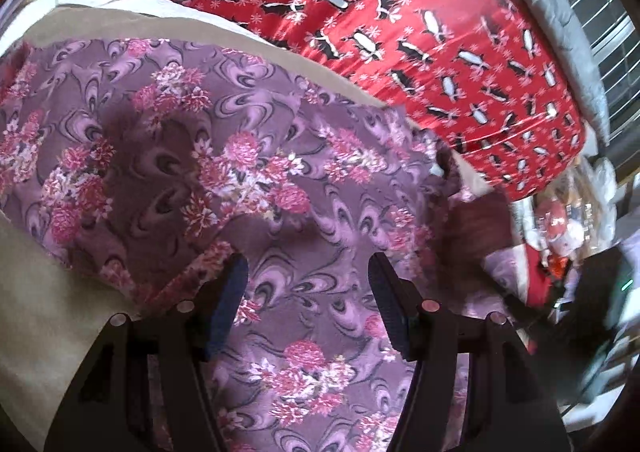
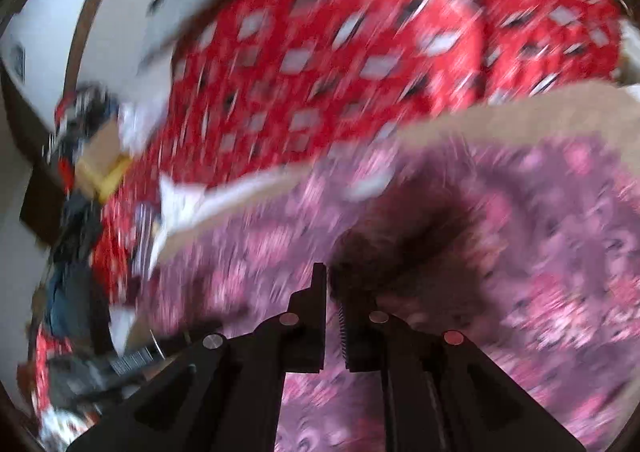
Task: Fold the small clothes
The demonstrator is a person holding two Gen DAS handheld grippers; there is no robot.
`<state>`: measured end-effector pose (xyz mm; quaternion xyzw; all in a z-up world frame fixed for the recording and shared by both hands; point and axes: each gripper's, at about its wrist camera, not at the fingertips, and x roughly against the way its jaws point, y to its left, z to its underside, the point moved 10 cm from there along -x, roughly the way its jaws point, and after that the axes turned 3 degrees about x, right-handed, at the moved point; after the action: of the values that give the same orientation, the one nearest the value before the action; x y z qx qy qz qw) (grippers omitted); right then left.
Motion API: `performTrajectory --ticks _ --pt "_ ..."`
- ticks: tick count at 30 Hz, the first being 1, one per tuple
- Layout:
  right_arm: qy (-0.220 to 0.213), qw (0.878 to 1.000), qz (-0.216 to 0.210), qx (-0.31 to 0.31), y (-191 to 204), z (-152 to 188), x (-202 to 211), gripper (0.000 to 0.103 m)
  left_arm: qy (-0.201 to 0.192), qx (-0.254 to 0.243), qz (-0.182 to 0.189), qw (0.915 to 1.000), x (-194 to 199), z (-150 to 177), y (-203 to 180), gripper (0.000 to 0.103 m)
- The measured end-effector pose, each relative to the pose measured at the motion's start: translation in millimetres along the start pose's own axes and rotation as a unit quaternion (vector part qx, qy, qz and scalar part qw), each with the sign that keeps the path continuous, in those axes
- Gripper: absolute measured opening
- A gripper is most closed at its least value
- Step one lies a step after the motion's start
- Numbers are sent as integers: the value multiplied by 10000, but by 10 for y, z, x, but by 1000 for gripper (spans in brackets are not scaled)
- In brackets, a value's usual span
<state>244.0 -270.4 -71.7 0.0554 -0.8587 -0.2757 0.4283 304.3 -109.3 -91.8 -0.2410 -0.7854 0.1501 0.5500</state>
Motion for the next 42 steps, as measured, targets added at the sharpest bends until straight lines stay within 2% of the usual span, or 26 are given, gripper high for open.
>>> performTrajectory --ticks 2,4,6,7,9,10,11,14,17,18,19,20,21,23,26,28,29,31,33,35,37,39,40,41,42 --pt "491 9983 -72 298 154 309 -173 9 70 27 227 9997 -4 5 -39 62" --pt "702 9953 109 663 220 501 -220 9 214 0 574 9981 -31 45 -150 62" --pt "597 9952 184 753 198 552 -113 10 366 -120 867 9955 -59 95 -287 64" --pt "495 9964 172 663 154 554 -34 12 432 -197 967 9942 -75 124 -354 71" --pt "271 9989 201 339 -33 529 161 24 525 -226 1087 9924 -169 173 -497 81" --pt "163 9994 256 182 -135 522 244 31 575 -175 1142 9916 -242 189 -567 81" --pt "83 9996 282 27 -250 513 336 33 638 -121 1208 9906 -319 210 -645 81" --pt "-58 9986 305 -435 -582 532 604 33 673 68 1249 9899 -500 214 -815 81" --pt "-127 9965 321 -765 -868 586 804 35 580 96 1009 9932 -660 118 -955 81" --pt "-143 9962 340 -785 -922 581 844 35 563 55 824 9950 -731 62 -992 81" --pt "-209 9958 360 -814 -989 566 906 35 532 49 647 9965 -782 10 -1018 69" --pt "-307 9951 365 -861 -1027 563 945 35 439 -2 576 9974 -791 -42 -1044 51" --pt "-414 9940 342 -952 -1082 546 995 35 441 -107 534 9975 -805 -54 -1056 5" --pt "-632 9912 312 -1122 -1192 506 1091 35 390 -141 497 9979 -755 -61 -1074 4" --pt "-939 9865 351 -1291 -1332 445 1265 36 -167 -57 359 9992 -426 -101 -928 4" --pt "-1229 9815 435 -1406 -1451 386 1423 37 -554 104 191 9982 -124 -91 -720 4" --pt "-1380 9781 484 -1482 -1526 356 1492 40 -732 177 -23 9972 39 -67 -545 4" --pt "-1582 9714 638 -1653 -1701 287 1572 46 -925 408 -304 9944 194 -34 -212 4" --pt "-1677 9636 865 -1892 -1912 233 1565 46 -913 636 -438 9928 186 25 47 4" --pt "-1617 9590 990 -2108 -2047 206 1481 46 -761 624 -498 9939 42 67 147 4" --pt "-1441 9591 934 -2252 -2092 173 1311 46 -645 634 -540 9944 -43 76 162 4" --pt "-1248 9635 825 -2219 -2044 132 1137 45 -676 648 -403 9948 -34 15 122 4" --pt "-1155 9670 761 -2138 -1994 95 1064 34 -703 645 -365 9948 -16 12 107 5" --pt "-1175 9697 803 -1985 -1932 32 1046 5 -739 654 -337 9946 -2 -5 106 5" --pt "-1350 9687 889 -1881 -1890 -29 1092 4 -732 645 -310 9947 -15 -12 122 5"
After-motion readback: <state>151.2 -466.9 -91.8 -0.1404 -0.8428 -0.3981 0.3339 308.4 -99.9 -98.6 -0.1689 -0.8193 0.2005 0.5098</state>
